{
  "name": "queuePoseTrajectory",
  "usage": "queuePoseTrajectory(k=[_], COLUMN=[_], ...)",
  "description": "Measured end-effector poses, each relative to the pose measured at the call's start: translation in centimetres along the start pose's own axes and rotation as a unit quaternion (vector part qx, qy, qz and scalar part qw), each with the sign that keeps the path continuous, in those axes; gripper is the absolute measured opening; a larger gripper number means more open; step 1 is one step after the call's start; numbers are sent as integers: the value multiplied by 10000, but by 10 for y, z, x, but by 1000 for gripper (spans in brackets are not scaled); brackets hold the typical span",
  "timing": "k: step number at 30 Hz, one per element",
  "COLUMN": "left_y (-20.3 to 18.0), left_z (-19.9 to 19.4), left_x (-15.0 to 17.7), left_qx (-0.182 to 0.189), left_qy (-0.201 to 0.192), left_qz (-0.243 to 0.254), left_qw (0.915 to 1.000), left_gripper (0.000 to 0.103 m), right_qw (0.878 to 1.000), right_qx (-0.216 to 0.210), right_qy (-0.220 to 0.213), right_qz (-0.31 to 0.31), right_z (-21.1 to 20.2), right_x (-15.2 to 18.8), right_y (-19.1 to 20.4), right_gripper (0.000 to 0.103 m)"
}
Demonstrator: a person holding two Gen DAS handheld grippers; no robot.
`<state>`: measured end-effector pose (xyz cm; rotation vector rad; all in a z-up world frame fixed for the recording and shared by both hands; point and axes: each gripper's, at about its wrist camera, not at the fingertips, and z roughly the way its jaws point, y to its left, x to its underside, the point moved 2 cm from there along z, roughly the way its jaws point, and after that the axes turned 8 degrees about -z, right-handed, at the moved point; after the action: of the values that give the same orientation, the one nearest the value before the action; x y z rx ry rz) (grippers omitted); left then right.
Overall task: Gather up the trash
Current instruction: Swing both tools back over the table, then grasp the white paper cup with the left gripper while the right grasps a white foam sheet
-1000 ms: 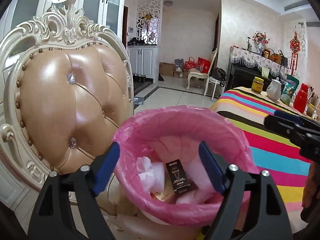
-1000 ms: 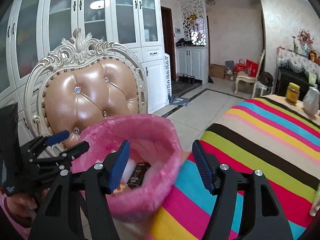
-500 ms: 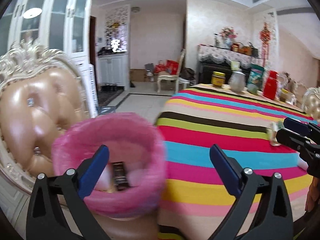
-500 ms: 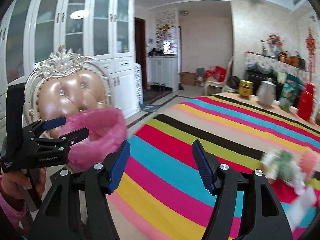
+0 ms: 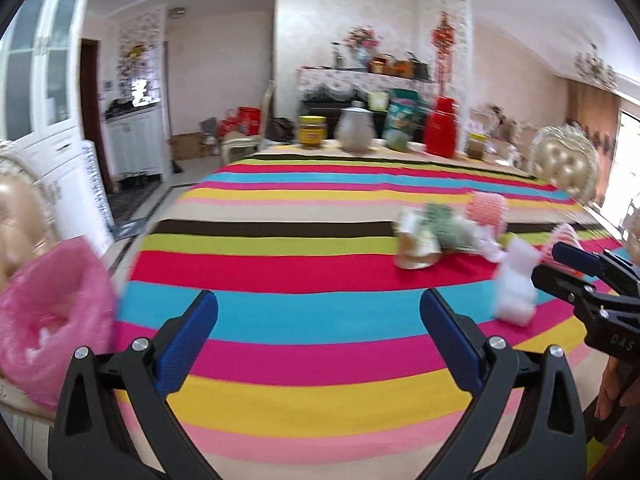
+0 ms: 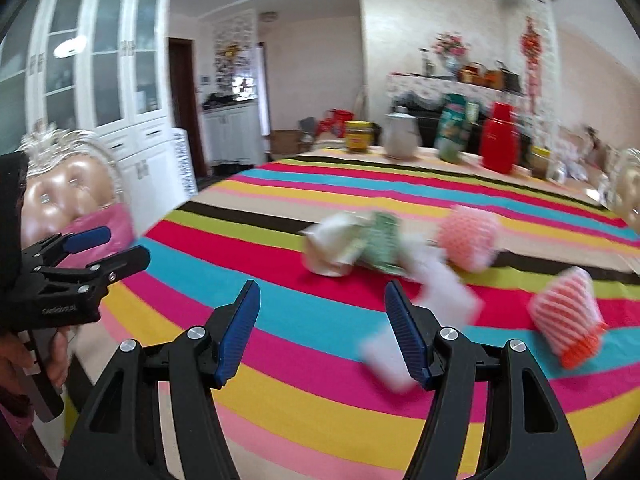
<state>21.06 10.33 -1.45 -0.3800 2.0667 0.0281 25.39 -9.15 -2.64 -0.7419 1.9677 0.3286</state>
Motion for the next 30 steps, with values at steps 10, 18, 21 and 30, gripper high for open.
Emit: queuePoseTrajectory(k=[10,18,21,30], left_y=[-83,-90,-86,-86], left_z=[55,97,113,152], left_x=[-3,-15,-21,-31], left_qx=[404,290,235,101], left_qy=[295,438,485,652], left_qz=[450,341,232,259], left_qw=[9977,9980,9983,9975], left_gripper=[98,98,98,95], right_qw=[9976,9963,9964,9967], right_qx=[433,382,317,42], right_qy=[318,454,507,657], right_qz=[441,615,605,481], right_z=[18,49,61,93], right_x=[16,8,1,-15], right_y=[-79,-109,-111,-111], right_gripper=[62,62,61,51])
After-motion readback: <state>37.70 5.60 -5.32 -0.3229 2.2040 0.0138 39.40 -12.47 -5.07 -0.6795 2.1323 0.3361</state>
